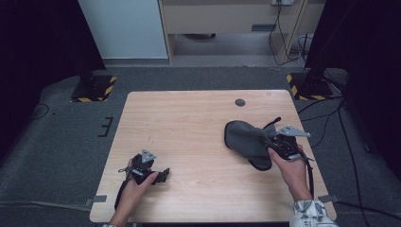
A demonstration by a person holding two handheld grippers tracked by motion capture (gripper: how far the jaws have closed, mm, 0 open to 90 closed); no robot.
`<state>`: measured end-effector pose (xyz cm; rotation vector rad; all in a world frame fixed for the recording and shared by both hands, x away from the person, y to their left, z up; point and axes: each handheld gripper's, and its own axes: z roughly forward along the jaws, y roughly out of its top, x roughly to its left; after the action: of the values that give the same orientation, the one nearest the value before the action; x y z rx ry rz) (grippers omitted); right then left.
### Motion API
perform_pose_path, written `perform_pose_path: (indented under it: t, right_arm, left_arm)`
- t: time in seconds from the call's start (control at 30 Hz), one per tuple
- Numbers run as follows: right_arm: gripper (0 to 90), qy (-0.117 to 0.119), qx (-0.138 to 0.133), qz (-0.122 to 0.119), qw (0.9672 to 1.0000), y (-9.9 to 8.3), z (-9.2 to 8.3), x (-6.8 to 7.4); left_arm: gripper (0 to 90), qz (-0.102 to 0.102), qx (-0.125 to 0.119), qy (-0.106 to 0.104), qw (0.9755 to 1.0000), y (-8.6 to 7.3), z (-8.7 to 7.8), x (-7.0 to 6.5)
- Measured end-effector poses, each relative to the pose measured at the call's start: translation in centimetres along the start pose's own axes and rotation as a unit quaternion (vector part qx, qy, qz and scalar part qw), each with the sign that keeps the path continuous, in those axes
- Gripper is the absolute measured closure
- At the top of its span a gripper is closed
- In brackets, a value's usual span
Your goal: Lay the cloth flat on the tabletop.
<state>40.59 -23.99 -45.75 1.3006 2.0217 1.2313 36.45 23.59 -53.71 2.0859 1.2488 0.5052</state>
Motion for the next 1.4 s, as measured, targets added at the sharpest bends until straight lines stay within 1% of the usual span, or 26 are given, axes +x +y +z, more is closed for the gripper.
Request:
perform_pose_path:
  t: [0.23, 0.77, 0.97, 1.2, 1.27, 1.4]
  right_arm:
    - [72.9, 0.01, -0.004, -0.002, 0.9999, 1.5, 0.3, 1.4]
    - [73.0, 0.029, -0.013, -0.004, 0.9995, 4.6, 1.8, 4.7]
    - [73.0, 0.036, -0.012, -0.01, 0.9992, 5.6, 2.7, 6.0]
    - [73.0, 0.042, -0.012, -0.014, 0.9989, 6.7, 3.4, 7.2]
    - [73.0, 0.045, -0.012, -0.012, 0.9988, 7.0, 3.6, 7.5]
    - [73.0, 0.049, -0.01, -0.017, 0.9986, 7.4, 4.2, 8.3]
  left_arm:
    - [0.0, 0.0, 0.0, 0.0, 1.0, 0.0, 0.0, 0.0]
    - [0.0, 0.0, 0.0, 0.0, 1.0, 0.0, 0.0, 0.0]
    - [0.0, 0.0, 0.0, 0.0, 1.0, 0.0, 0.0, 0.0]
    - [0.0, -0.001, 0.0, 0.0, 1.0, 0.0, 0.0, 0.0]
    - [0.0, -0.001, 0.0, 0.0, 1.0, 0.0, 0.0, 0.0]
    - [0.0, -0.001, 0.0, 0.001, 1.0, 0.1, 0.1, 0.0]
